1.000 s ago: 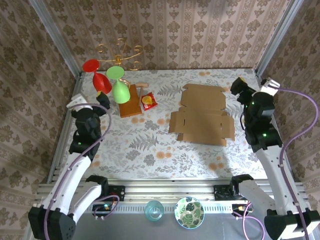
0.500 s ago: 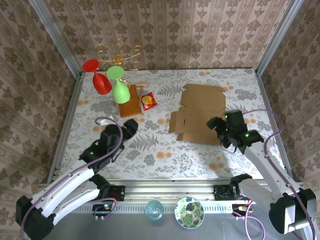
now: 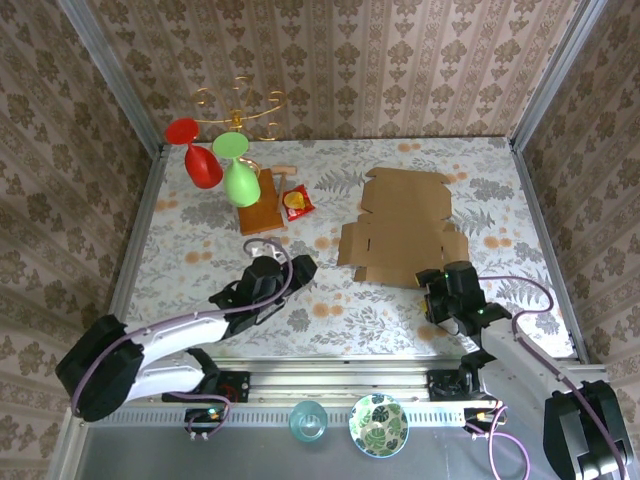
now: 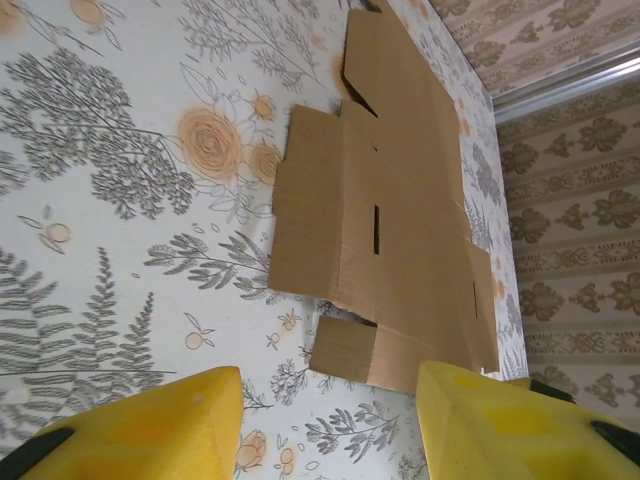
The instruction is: Fold the paper box
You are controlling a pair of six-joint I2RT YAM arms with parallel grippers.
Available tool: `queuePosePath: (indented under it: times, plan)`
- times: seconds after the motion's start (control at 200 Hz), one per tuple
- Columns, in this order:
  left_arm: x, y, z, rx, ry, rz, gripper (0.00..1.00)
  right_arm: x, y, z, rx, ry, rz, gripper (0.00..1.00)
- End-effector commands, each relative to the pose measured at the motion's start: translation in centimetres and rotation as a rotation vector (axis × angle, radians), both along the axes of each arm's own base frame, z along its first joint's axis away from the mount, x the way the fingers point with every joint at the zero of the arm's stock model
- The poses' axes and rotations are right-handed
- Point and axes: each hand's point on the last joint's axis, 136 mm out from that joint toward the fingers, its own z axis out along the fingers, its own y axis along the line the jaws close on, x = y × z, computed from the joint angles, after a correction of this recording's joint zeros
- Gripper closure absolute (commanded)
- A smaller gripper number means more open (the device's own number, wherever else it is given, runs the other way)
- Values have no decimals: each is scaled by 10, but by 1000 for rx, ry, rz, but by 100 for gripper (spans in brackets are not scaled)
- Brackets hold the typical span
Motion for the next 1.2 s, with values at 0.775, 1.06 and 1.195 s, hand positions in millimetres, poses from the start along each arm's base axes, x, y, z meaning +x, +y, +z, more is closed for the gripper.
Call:
queuePosePath:
  times: [0.775, 1.06, 1.195]
  plan:
    - [43, -13, 92, 116, -185, -5, 49, 79, -16, 168, -151, -280, 22, 100]
    - [76, -6, 132, 109, -245, 48, 50, 78, -24, 311, -231, -400, 41, 100]
    - [83, 1, 135, 109, -245, 73, 50, 61, -32, 358, -201, -390, -26, 100]
